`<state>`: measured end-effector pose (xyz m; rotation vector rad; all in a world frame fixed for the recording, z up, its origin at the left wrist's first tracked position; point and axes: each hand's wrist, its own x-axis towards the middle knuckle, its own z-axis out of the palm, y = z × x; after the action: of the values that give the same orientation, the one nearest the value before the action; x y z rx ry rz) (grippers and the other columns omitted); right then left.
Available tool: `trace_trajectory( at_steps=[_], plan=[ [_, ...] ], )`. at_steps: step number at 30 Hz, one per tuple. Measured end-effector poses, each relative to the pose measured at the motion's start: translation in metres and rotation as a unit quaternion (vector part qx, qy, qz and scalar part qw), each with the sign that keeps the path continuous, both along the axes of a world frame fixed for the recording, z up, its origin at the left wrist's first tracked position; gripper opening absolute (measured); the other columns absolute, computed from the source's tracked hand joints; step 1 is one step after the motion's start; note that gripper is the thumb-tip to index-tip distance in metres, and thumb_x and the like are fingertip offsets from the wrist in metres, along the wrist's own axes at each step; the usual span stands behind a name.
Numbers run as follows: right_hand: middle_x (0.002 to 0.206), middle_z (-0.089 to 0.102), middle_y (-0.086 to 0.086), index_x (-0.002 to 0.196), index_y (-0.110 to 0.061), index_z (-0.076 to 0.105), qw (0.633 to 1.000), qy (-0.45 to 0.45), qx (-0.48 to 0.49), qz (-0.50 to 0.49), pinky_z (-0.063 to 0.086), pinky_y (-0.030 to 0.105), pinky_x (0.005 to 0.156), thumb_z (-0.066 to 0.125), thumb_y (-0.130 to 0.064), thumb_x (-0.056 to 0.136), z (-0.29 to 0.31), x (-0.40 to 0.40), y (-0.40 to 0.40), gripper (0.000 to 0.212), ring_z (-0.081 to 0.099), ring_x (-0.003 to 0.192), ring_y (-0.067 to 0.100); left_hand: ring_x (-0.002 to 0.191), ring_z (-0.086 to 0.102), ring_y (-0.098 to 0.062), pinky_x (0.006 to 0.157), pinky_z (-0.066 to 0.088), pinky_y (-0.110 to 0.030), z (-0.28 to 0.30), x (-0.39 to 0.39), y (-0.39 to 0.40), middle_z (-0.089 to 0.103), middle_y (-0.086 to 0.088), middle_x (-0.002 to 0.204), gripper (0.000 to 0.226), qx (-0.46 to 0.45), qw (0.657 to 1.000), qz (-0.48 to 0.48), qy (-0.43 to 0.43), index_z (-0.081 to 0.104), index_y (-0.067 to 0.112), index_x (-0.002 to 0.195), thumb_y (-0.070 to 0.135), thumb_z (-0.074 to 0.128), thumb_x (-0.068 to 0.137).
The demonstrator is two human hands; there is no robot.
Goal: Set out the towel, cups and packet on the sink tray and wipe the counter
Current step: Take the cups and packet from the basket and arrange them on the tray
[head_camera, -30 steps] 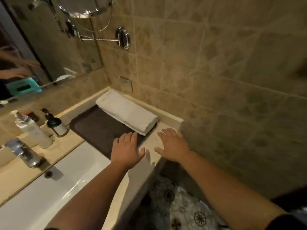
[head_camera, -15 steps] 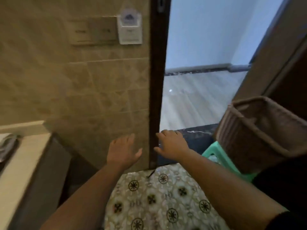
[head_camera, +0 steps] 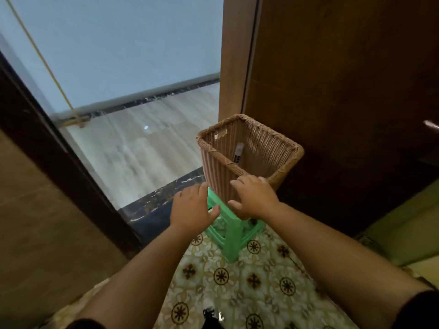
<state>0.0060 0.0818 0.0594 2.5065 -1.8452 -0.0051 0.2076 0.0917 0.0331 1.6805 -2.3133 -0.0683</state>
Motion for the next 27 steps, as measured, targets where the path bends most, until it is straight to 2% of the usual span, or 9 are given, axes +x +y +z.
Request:
trace_trajectory(
  at_steps=[3,6,12,15,21,27],
  plan=[
    [0.131,0.054,0.004,0.133,-0.021,0.047,1.000,0.016,-0.009,-0.013,0.039,0.047,0.100,0.050,-0.060,0.087,-0.002,-0.030,-0.036,0.060,0.048,0.122,0.027,0.108,0.061,-0.027,0.088,0.049,-0.044,-0.008,-0.034,-0.048,0.065,-0.005,0.119,0.067,0.005,1.000,-0.019,-0.001,0.049,0.019,0.132,0.064,0.045,0.082],
    [0.129,0.054,0.004,0.132,-0.021,0.048,0.999,0.026,-0.005,-0.028,0.039,0.048,0.099,0.049,-0.060,0.088,-0.008,-0.055,-0.077,0.059,0.048,0.121,0.027,0.102,0.061,-0.028,0.085,0.049,-0.043,-0.018,-0.065,-0.102,0.065,-0.006,0.112,0.063,-0.003,0.999,-0.028,0.019,0.051,0.018,0.124,0.063,0.043,0.081],
    [0.133,0.053,0.005,0.135,-0.021,0.046,0.998,0.017,0.015,-0.057,0.039,0.048,0.101,0.048,-0.060,0.088,-0.015,-0.105,-0.164,0.061,0.047,0.124,0.026,0.111,0.057,-0.029,0.092,0.047,-0.044,-0.024,-0.113,-0.204,0.062,-0.007,0.124,0.064,0.020,0.998,-0.042,0.031,0.049,0.017,0.132,0.061,0.045,0.086],
    [0.138,0.050,0.005,0.139,-0.021,0.042,0.997,0.017,0.043,-0.063,0.038,0.048,0.103,0.045,-0.060,0.090,-0.025,-0.126,-0.203,0.063,0.044,0.127,0.026,0.112,0.056,-0.027,0.097,0.045,-0.047,-0.033,-0.126,-0.239,0.062,-0.004,0.122,0.057,0.042,0.998,-0.022,0.043,0.052,0.020,0.124,0.062,0.041,0.087],
    [0.138,0.049,0.005,0.138,-0.021,0.042,0.994,0.001,0.102,-0.030,0.037,0.047,0.102,0.047,-0.060,0.089,-0.065,-0.150,-0.278,0.063,0.043,0.128,0.027,0.131,0.047,-0.027,0.112,0.035,-0.051,-0.062,-0.136,-0.278,0.058,-0.005,0.134,0.054,0.045,0.996,0.064,0.046,0.052,0.019,0.130,0.053,0.049,0.089],
    [0.140,0.048,0.003,0.140,-0.024,0.041,0.981,-0.015,0.194,0.002,0.037,0.044,0.100,0.052,-0.059,0.088,-0.138,-0.163,-0.346,0.064,0.043,0.128,0.025,0.130,0.047,-0.025,0.110,0.038,-0.048,-0.082,-0.175,-0.297,0.058,-0.005,0.134,0.050,0.059,0.981,0.171,0.066,0.053,0.015,0.132,0.041,0.058,0.089]
  ],
)
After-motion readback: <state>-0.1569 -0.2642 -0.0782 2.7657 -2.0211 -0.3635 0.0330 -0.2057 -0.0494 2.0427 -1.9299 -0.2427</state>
